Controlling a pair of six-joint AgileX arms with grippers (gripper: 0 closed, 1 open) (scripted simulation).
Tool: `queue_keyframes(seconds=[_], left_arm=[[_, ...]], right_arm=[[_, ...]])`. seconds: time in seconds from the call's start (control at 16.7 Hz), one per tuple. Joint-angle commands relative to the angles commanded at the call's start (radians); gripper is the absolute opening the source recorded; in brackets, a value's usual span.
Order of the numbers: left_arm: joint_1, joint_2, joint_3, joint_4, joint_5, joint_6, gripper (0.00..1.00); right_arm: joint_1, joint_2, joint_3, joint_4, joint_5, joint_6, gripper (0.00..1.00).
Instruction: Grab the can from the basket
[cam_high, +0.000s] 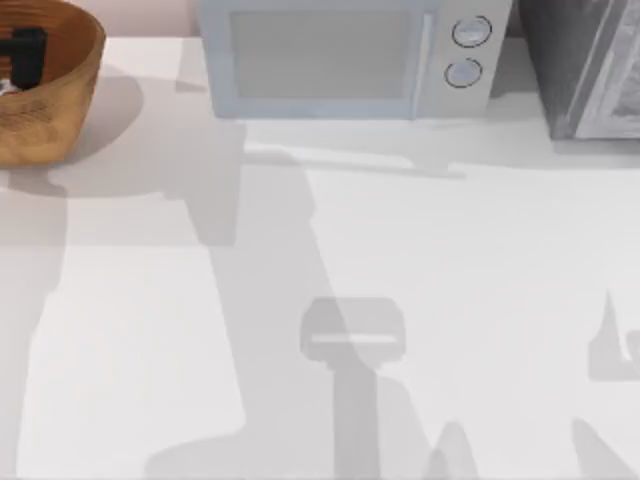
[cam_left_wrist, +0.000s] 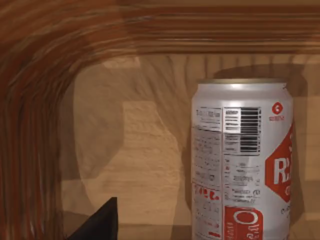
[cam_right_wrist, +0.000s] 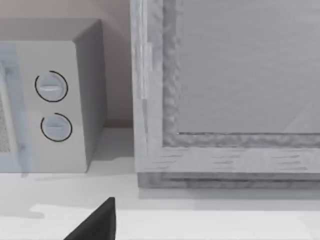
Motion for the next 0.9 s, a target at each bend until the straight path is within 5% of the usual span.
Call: queue_keyframes(seconds=[0.9], left_arm=[[-0.012,0.11,-0.017,0.129,-0.002,-0.011,1.0]], right_arm=[[0.0,0.0,0.0,0.0,0.0,0.0,1.0]])
